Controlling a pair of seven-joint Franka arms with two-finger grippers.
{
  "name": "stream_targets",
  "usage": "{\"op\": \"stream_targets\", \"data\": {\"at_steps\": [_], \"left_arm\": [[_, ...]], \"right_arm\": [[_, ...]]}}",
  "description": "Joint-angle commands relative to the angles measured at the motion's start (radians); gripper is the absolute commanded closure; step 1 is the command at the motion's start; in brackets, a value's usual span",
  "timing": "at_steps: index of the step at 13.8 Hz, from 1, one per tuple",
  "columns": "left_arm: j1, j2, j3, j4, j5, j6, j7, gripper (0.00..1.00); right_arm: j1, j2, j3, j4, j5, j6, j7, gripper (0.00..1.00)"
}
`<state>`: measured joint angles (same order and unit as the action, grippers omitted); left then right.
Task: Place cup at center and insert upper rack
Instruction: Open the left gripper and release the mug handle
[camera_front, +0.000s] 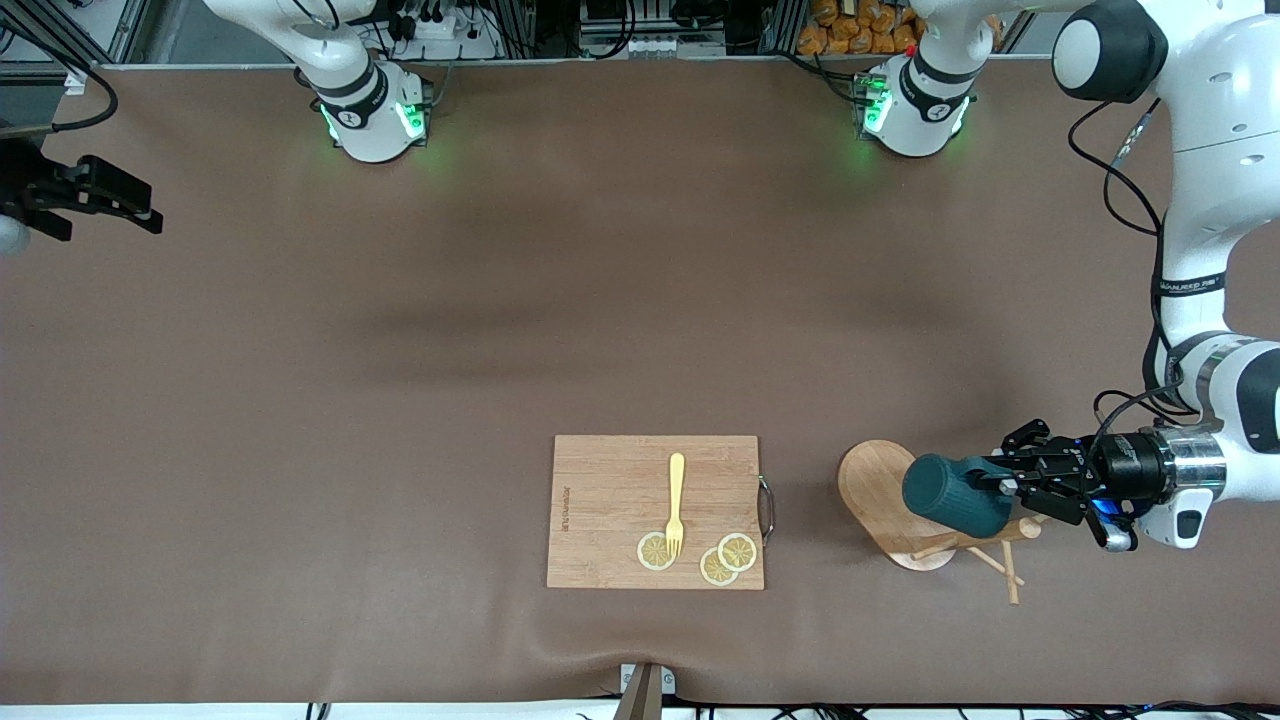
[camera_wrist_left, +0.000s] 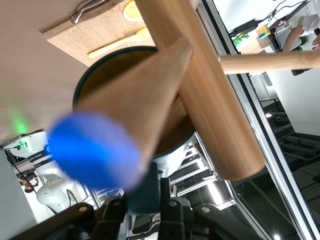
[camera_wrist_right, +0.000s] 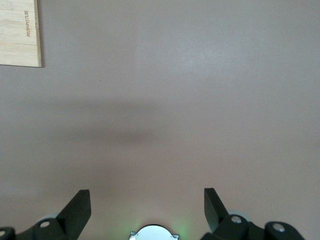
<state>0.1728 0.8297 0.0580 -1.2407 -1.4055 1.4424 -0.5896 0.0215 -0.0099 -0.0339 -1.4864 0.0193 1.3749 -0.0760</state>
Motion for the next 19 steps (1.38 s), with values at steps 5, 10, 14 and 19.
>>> {"op": "stream_targets", "data": {"at_steps": [5, 10, 14, 19], "left_arm": [[0.007, 0.026, -0.004, 0.004, -0.047, -0.019, 0.013, 0.36], [0.01, 0.008, -0.004, 0.009, -0.049, -0.019, 0.001, 0.0], [0.027, -0.017, -0.006, 0.01, -0.049, -0.036, -0.019, 0.0], [0.057, -0.092, -0.001, 0.01, -0.04, -0.059, -0.018, 0.0]], "right_arm": [[0.011, 0.002, -0.009, 0.003, 0.013, -0.007, 0.016, 0.0], [0.011, 0.002, -0.009, 0.003, 0.013, -0.005, 0.016, 0.0], [0.011, 0.004, -0.009, 0.003, 0.013, -0.002, 0.015, 0.0], [0.012, 0.005, -0.008, 0.003, 0.011, 0.001, 0.015, 0.0]]}}
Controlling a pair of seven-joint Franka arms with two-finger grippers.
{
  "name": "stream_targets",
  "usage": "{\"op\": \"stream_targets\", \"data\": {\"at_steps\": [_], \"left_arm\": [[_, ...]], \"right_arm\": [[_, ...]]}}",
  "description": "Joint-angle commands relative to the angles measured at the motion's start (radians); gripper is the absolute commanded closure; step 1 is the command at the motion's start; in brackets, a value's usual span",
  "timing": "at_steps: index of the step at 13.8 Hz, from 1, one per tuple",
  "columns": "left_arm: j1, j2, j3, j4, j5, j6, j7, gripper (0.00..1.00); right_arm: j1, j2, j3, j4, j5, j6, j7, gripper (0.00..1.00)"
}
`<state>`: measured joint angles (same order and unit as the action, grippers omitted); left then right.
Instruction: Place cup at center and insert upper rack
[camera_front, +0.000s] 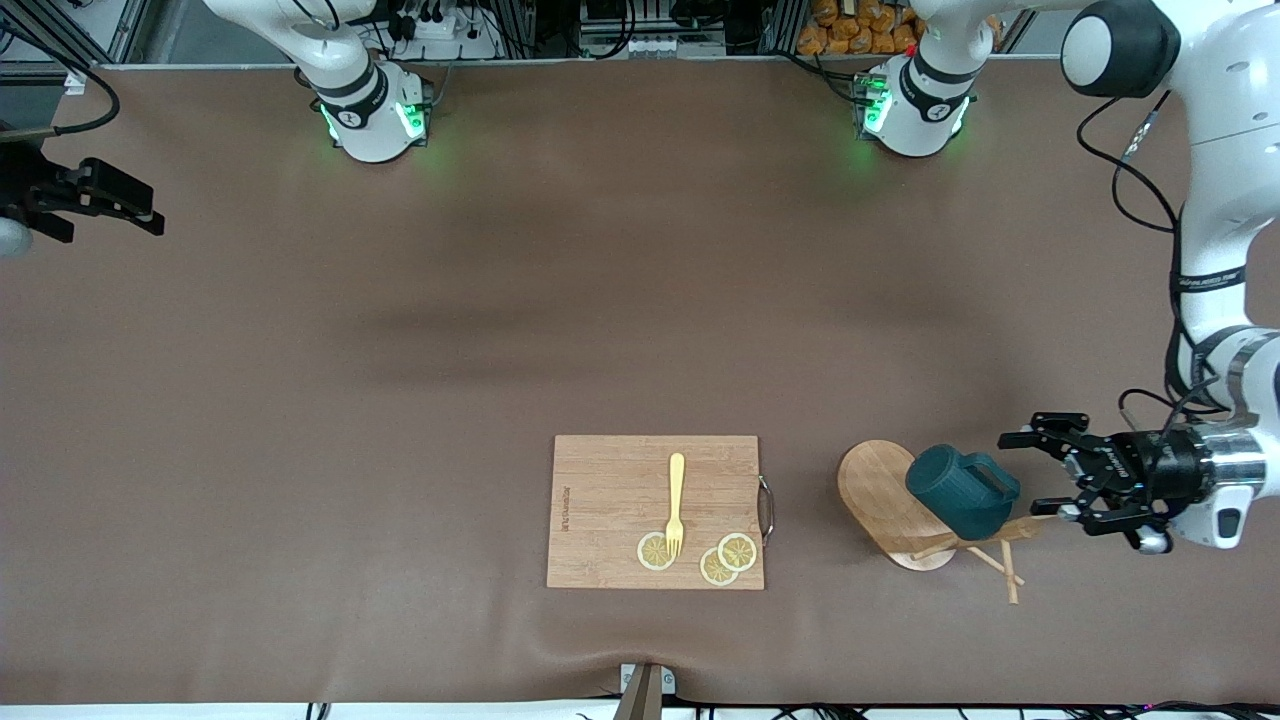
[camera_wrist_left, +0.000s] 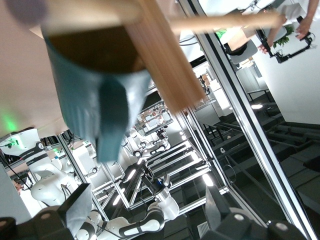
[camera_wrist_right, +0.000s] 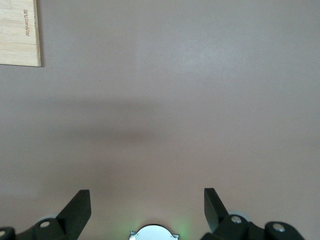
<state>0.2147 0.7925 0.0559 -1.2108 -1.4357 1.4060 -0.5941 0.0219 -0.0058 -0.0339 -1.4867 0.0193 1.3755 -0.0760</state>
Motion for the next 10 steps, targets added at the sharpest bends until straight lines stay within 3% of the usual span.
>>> {"op": "stream_targets", "data": {"at_steps": [1, 3, 8, 10], "left_arm": [[0.015, -0.082, 0.008, -0.019, 0.012, -0.022, -0.01, 0.0], [0.015, -0.119, 0.007, -0.019, 0.093, -0.021, -0.001, 0.0], [0.063, -0.151, 0.012, -0.019, 0.112, -0.021, 0.017, 0.0], [0.052, -0.167, 0.007, -0.019, 0.191, -0.018, 0.028, 0.0]], "right_arm": [[0.012, 0.001, -0.006, 0.005, 0.011, 0.0, 0.015, 0.0], [0.012, 0.001, -0.006, 0.003, 0.011, 0.0, 0.015, 0.0], [0.012, 0.001, -0.006, 0.005, 0.011, 0.0, 0.015, 0.0], [0.009, 0.001, -0.006, 0.005, 0.01, 0.0, 0.015, 0.0]]}}
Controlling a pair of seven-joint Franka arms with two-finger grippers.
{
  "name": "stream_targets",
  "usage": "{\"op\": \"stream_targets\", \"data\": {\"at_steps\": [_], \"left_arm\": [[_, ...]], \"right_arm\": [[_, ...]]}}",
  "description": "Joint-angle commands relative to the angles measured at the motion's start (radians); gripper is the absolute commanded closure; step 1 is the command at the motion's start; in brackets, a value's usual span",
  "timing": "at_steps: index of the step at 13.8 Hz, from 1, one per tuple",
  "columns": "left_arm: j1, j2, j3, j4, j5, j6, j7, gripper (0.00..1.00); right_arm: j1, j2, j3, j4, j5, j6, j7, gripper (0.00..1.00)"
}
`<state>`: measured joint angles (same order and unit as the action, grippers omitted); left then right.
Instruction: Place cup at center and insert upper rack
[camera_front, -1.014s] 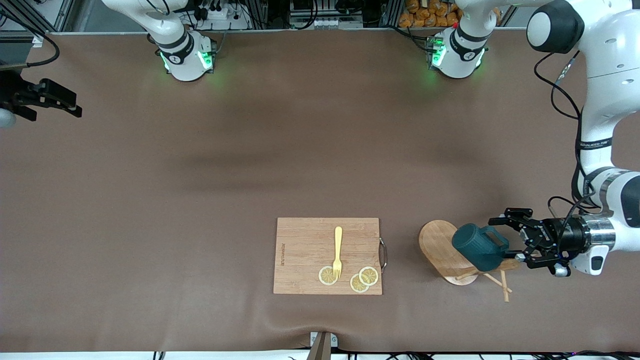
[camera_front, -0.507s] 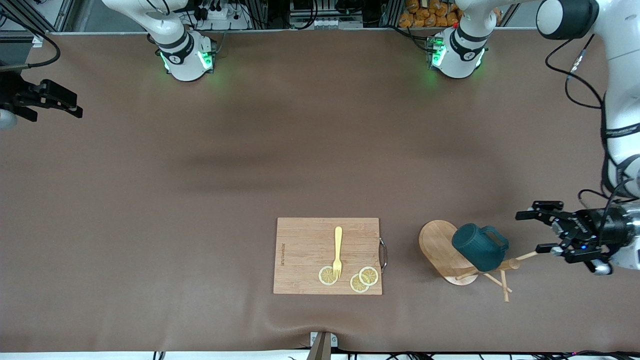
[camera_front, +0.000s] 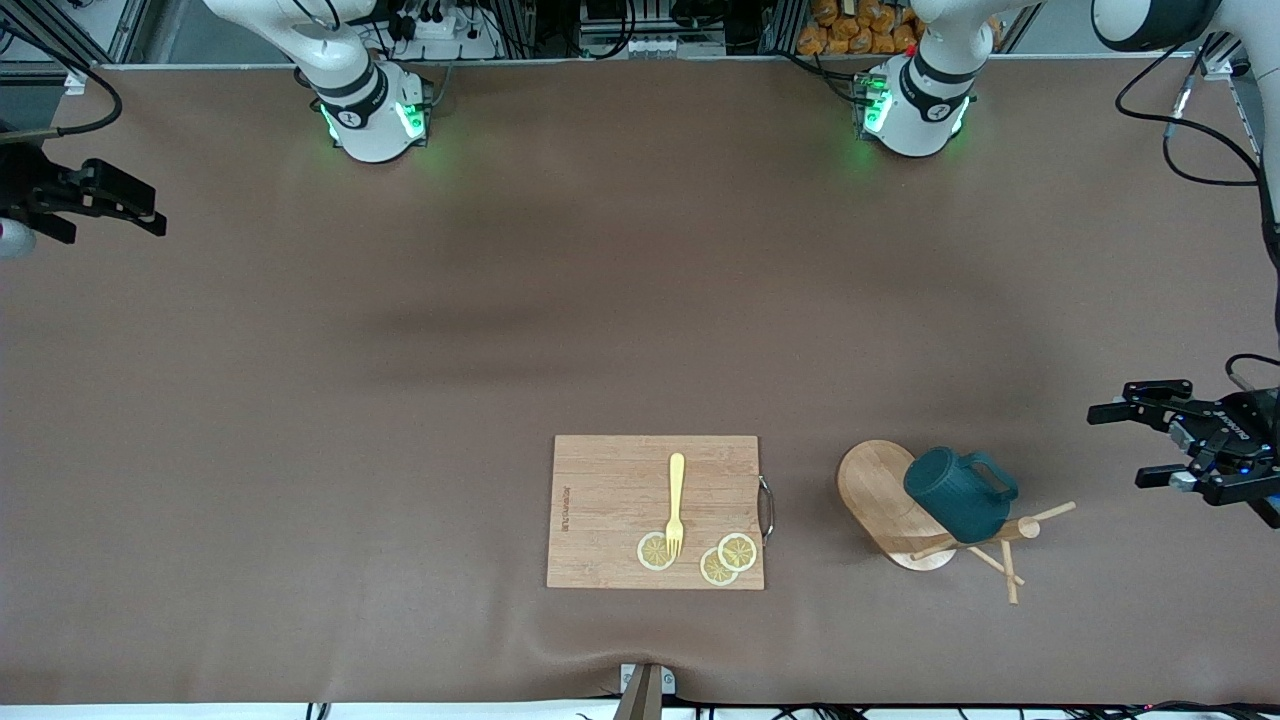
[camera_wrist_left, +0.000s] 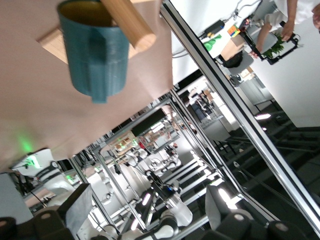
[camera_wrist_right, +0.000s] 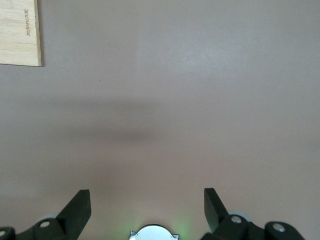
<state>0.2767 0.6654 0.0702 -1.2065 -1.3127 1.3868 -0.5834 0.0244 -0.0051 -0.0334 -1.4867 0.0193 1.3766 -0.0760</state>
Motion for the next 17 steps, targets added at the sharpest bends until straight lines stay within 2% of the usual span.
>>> {"op": "stream_targets", "data": {"at_steps": [1, 3, 5, 8, 10, 13, 17], "left_arm": [[-0.01, -0.055, -0.009, -0.024, 0.113, 0.006, 0.033, 0.0], [-0.019, -0.093, -0.015, -0.024, 0.232, 0.006, 0.045, 0.0], [-0.075, -0.15, -0.013, -0.024, 0.416, 0.026, 0.046, 0.0], [-0.145, -0.197, -0.017, -0.022, 0.565, 0.084, 0.042, 0.0], [-0.189, -0.219, -0.015, -0.021, 0.653, 0.119, 0.043, 0.0], [-0.289, -0.24, -0.015, -0.01, 0.907, 0.146, 0.039, 0.0], [-0.378, -0.242, -0.015, -0.008, 1.081, 0.163, 0.04, 0.0]], "right_arm": [[0.005, 0.004, -0.006, 0.005, 0.01, 0.001, 0.013, 0.0], [0.005, 0.007, -0.006, 0.005, 0.01, 0.001, 0.015, 0.0], [-0.001, 0.013, -0.006, 0.005, 0.007, 0.001, 0.015, 0.0], [-0.003, 0.013, -0.006, 0.005, 0.001, 0.041, 0.06, 0.0], [-0.004, 0.013, -0.006, 0.005, 0.002, 0.039, 0.062, 0.0], [-0.017, 0.011, -0.005, 0.005, 0.004, 0.032, 0.055, 0.0], [-0.02, 0.01, -0.005, 0.006, 0.008, -0.005, 0.065, 0.0]]}}
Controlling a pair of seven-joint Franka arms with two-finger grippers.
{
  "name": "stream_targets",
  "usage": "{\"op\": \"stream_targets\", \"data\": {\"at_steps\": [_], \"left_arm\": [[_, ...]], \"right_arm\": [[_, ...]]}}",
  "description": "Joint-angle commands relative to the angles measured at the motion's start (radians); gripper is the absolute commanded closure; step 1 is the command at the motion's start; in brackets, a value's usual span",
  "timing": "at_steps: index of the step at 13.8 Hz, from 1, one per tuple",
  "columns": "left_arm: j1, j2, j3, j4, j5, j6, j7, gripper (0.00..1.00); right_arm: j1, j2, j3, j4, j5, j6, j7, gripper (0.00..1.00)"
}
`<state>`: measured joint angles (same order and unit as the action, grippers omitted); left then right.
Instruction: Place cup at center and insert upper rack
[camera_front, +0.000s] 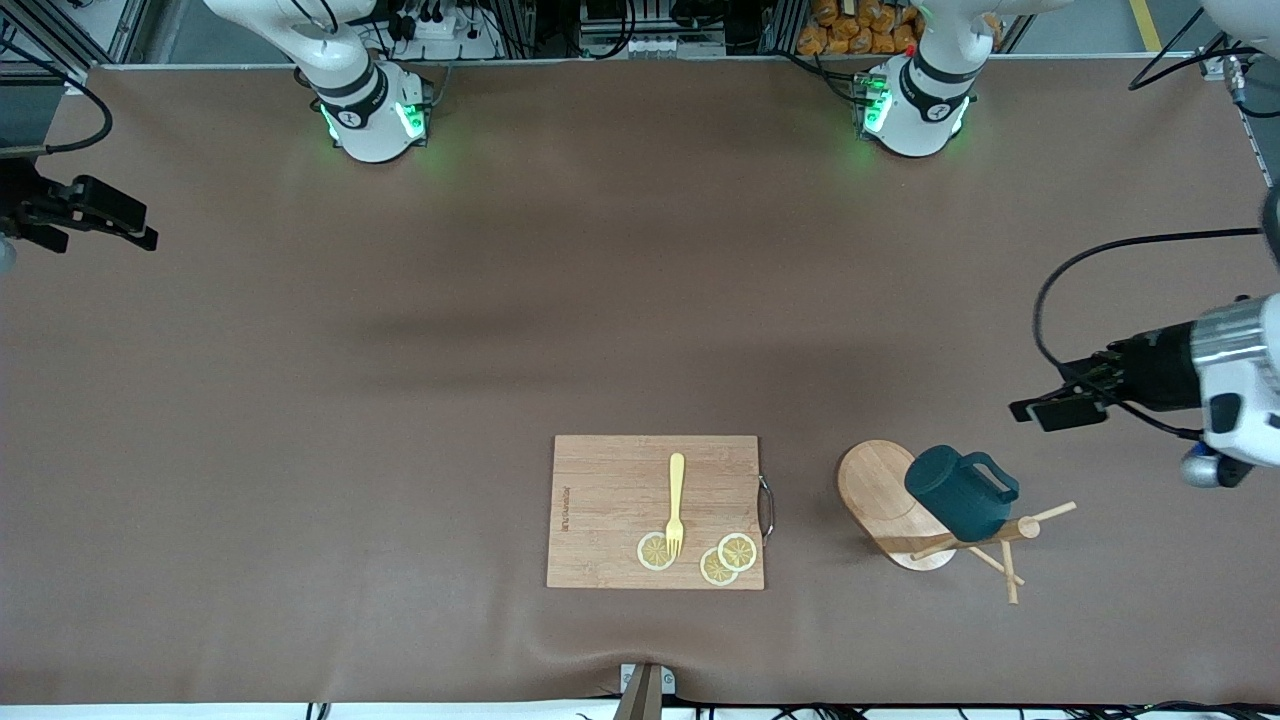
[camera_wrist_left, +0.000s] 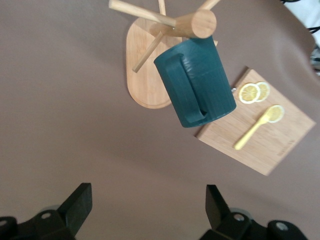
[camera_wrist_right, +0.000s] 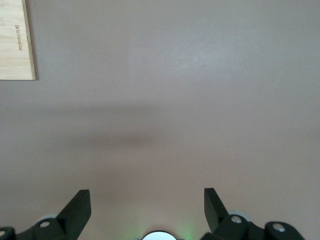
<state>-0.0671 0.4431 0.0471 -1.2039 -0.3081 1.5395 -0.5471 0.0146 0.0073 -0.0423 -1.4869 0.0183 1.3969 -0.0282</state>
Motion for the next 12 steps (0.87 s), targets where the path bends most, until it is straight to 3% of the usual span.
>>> {"op": "stream_targets", "data": {"at_steps": [1, 3, 12], "left_arm": [[-0.049, -0.023, 0.007, -0.011, 0.13, 0.01, 0.007, 0.0], [-0.075, -0.035, 0.005, -0.013, 0.223, 0.01, 0.021, 0.0], [-0.065, -0.147, 0.014, -0.017, 0.302, 0.007, 0.211, 0.0]], "right_arm": [[-0.012, -0.006, 0.004, 0.008, 0.009, -0.036, 0.017, 0.0], [-0.024, -0.006, 0.007, 0.01, 0.011, -0.05, 0.013, 0.0], [-0.024, -0.013, 0.007, 0.014, 0.005, -0.133, 0.014, 0.0]]}}
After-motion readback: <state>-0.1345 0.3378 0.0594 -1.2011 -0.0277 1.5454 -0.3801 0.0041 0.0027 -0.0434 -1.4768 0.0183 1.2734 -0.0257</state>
